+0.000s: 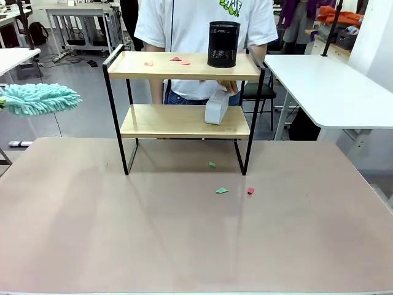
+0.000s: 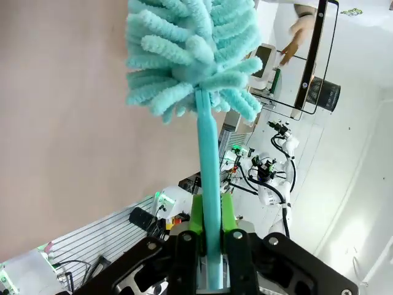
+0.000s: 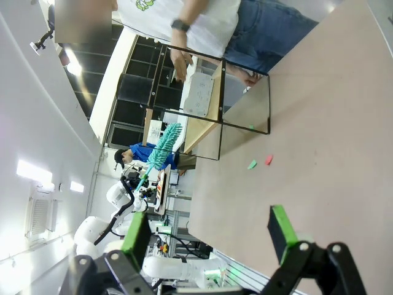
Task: Clean the shelf.
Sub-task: Clean the specific tier of the Shelf with the Duster once objects are removed, then clean the remaining tier of the Shelf with the Duster once objects are removed.
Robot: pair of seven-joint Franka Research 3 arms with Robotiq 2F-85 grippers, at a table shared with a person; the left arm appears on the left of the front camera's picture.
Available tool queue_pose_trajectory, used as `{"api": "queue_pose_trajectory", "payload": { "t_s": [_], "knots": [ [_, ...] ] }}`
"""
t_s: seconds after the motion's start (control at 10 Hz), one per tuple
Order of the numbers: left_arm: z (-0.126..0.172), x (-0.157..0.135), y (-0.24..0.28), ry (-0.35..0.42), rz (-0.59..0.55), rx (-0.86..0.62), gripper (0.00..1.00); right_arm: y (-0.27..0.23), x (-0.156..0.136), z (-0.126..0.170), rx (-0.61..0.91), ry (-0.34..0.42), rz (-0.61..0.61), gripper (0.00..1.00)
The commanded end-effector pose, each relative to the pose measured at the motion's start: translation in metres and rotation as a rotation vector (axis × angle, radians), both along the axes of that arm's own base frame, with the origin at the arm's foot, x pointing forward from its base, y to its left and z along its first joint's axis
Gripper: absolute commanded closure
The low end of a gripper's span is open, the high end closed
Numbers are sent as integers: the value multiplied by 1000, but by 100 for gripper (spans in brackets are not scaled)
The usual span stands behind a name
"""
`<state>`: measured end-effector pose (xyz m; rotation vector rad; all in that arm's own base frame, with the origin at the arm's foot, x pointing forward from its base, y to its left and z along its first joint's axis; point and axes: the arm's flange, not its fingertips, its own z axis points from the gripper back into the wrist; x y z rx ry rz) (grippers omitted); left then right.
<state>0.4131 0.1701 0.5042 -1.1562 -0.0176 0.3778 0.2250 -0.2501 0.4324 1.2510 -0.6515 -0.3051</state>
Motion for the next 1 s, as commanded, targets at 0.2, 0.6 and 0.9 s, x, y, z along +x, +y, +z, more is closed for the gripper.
{"api": "queue_pose_trajectory", "payload": {
  "t_s": [0.2, 0.6, 0.9],
  "knots": [
    [2, -6, 7, -23, -4, -11, 100, 0, 2, 1, 3, -40, -4, 0],
    [2, -6, 7, -23, -4, -11, 100, 0, 2, 1, 3, -40, -4, 0],
    [2, -6, 7, -23, -4, -11, 100, 0, 2, 1, 3, -40, -4, 0]
  ]
}}
